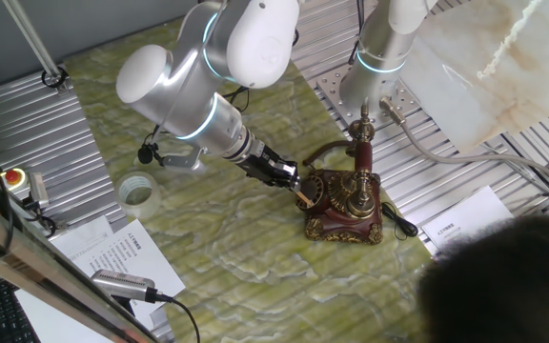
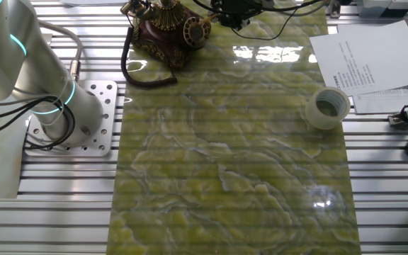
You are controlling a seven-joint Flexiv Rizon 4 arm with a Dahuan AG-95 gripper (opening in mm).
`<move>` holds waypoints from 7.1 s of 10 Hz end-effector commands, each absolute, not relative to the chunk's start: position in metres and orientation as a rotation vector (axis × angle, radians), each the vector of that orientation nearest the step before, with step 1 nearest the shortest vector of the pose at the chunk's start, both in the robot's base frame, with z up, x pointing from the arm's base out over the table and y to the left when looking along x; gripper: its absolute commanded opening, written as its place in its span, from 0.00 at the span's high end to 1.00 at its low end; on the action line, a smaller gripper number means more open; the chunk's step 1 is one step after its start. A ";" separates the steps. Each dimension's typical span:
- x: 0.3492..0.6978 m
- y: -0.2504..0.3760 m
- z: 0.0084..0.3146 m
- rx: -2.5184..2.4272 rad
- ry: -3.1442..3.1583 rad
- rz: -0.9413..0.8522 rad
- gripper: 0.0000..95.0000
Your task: Dial a number on an old rotary phone
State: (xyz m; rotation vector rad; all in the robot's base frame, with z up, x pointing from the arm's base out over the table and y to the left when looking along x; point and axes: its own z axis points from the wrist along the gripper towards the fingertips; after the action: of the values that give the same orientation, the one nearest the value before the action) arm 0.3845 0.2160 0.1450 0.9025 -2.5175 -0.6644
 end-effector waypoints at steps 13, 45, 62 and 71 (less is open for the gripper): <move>0.384 0.216 0.145 0.888 -2.521 -0.668 1.00; 0.392 0.214 0.136 0.852 -2.527 -0.618 1.00; 0.396 0.207 0.132 0.870 -2.525 -0.596 1.00; 0.396 0.203 0.127 0.875 -2.526 -0.574 1.00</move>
State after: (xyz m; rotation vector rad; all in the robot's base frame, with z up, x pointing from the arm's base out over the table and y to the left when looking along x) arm 0.3967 0.2026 0.1267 0.8748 -2.5253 -0.5707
